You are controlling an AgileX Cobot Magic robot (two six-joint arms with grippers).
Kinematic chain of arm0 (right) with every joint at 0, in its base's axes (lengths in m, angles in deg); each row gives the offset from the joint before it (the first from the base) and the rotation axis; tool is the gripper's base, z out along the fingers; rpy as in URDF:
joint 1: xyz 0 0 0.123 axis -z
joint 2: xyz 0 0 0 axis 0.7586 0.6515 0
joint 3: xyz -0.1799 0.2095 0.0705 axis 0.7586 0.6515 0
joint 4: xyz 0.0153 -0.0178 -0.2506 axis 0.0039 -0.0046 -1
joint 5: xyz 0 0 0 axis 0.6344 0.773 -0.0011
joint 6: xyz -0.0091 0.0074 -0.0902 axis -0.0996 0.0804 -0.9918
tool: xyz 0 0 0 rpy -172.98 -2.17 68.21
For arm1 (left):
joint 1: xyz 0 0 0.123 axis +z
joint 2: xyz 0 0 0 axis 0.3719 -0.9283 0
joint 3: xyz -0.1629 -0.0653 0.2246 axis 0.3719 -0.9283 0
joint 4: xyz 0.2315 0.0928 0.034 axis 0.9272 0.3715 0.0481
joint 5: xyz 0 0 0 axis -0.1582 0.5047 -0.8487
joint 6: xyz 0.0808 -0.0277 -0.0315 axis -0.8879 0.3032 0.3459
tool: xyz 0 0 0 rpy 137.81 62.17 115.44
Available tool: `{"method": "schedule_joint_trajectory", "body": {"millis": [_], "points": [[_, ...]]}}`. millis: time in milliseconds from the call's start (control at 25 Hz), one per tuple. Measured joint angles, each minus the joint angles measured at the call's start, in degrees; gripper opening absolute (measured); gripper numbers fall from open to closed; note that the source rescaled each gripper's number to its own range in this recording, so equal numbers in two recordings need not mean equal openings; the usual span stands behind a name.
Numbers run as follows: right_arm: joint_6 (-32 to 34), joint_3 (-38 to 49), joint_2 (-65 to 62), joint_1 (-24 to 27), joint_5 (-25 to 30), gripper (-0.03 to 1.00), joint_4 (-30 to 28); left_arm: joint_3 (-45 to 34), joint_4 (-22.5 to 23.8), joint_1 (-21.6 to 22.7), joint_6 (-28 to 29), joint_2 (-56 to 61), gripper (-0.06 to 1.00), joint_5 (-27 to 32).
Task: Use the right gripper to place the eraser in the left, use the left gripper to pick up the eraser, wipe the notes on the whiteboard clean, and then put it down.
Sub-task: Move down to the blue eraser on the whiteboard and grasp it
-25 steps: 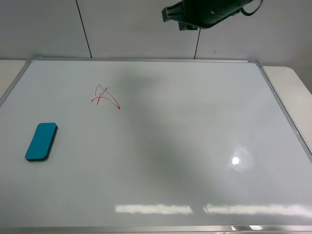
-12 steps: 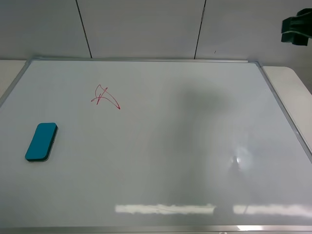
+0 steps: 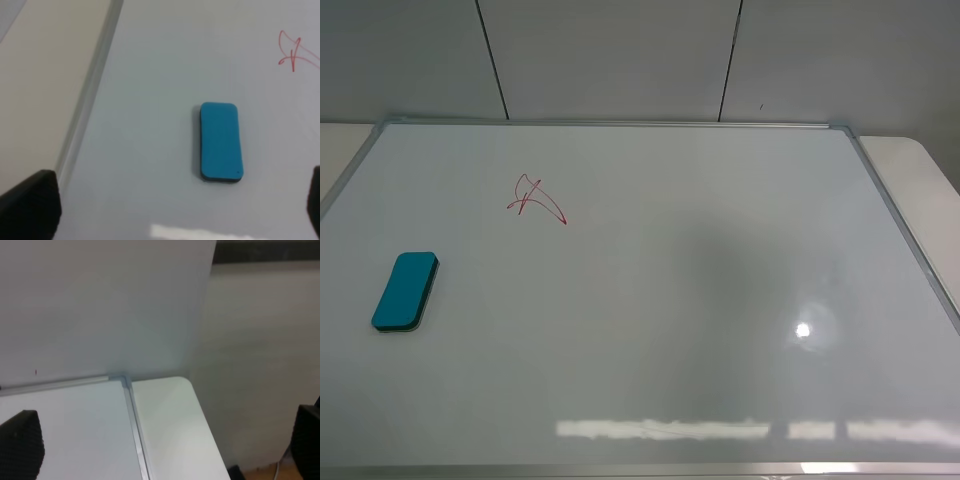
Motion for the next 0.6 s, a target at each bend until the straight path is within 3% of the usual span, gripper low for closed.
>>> {"method": "schedule_joint_trajectory", "body": {"millis": [600], "points": [[-0.5,0.4,-28.3,0.0,21.7,1.0,0.0,0.0,0.0,0.0,0.0,0.0,1.0,0.0]]}}
